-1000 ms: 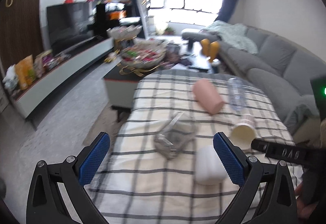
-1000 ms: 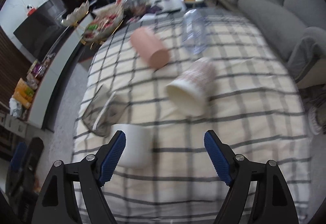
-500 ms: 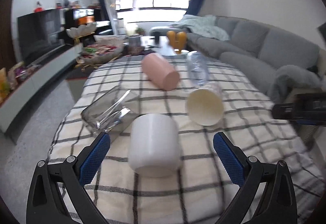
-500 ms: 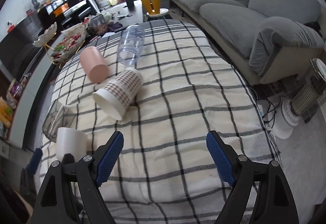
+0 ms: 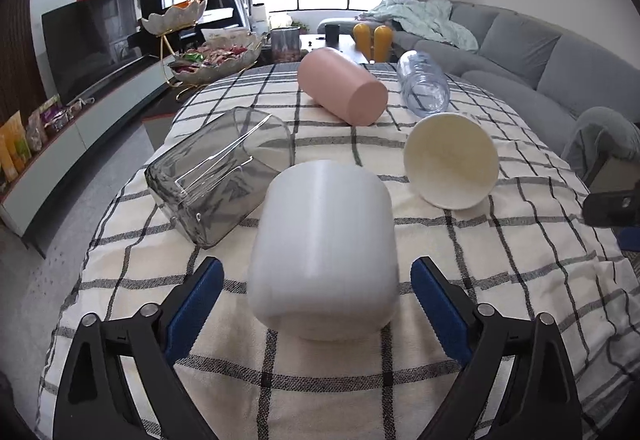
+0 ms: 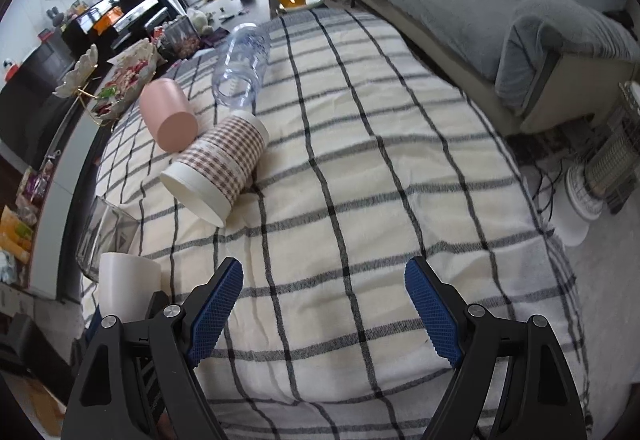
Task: Flip cup upside down
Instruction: 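Lift and rotate the white cup with the left gripper, setting it rim-down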
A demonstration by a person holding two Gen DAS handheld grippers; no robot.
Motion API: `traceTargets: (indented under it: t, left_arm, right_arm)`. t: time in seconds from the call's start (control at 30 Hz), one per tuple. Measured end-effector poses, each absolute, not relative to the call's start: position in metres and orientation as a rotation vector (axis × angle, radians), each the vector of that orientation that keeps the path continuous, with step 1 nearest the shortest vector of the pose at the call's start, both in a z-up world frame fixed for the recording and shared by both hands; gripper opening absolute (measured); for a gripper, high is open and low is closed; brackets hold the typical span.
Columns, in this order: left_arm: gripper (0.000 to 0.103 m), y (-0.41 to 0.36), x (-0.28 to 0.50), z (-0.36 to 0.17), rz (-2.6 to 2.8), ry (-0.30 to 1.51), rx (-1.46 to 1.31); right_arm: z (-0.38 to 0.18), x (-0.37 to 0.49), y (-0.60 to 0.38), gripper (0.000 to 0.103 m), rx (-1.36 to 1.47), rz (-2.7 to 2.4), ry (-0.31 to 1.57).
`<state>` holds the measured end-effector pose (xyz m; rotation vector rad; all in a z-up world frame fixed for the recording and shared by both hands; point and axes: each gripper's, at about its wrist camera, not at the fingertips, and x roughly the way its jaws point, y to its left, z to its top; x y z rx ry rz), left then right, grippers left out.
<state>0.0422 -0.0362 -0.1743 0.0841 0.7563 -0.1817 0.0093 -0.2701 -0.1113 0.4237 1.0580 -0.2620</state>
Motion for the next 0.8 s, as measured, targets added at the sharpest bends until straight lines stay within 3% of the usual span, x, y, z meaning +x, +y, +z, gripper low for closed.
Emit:
traceTargets:
  t: [0.17, 0.33, 0.8]
  left_arm:
    - [0.088, -0.034, 0.045, -0.174, -0.168, 0.751, 0.071]
    - [0.068, -0.037, 0.049, -0.175, -0.191, 0.755, 0.075]
    - [0.067, -0.047, 0.037, -0.146, -0.271, 0.74, 0.112]
  right_arm:
    - [-0.113, 0.009, -0.268, 0.083, 0.427, -0.249, 1.063]
    - [-0.112, 0.009, -0.267, 0.083, 0.431, -0.242, 1.069]
    - [-0.087, -0.005, -0.271, 0.083, 0.457, -0.219, 1.006]
